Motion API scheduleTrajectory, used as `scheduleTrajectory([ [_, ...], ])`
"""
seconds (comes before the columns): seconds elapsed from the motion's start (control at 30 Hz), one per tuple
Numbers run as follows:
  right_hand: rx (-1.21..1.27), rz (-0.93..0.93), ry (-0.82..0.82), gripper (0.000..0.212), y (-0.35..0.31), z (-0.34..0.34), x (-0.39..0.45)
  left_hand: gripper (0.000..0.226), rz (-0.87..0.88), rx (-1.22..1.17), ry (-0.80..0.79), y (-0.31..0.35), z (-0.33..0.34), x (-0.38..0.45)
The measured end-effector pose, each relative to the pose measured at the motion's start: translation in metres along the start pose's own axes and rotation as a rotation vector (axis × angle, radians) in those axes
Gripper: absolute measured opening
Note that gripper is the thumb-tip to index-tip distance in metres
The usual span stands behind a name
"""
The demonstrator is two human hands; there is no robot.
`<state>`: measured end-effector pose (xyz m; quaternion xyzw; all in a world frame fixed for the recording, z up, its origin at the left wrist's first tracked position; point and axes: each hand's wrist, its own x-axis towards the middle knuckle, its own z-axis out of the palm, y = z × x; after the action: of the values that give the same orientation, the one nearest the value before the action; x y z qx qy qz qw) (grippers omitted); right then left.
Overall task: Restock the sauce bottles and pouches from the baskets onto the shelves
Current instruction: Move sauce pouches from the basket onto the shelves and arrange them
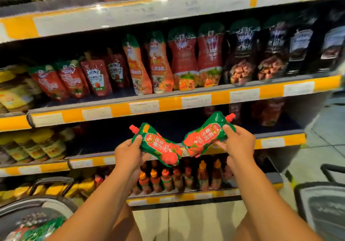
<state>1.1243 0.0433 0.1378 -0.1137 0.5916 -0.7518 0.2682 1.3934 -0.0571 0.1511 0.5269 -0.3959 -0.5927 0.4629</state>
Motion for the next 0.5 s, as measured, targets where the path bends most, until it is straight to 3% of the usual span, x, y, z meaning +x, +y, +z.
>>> scheduleTrajectory([
  [0.23,0.045,-0.016,0.151,0.015,-0.014,-0.021,0.032,0.01,-0.038,-0.068,-0.067,0.001,0.078,0.03],
  [0.5,0.063,-0.018,0.189,0.015,-0.03,-0.033,0.074,0.017,-0.037,-0.061,-0.121,0.009,0.143,0.049],
])
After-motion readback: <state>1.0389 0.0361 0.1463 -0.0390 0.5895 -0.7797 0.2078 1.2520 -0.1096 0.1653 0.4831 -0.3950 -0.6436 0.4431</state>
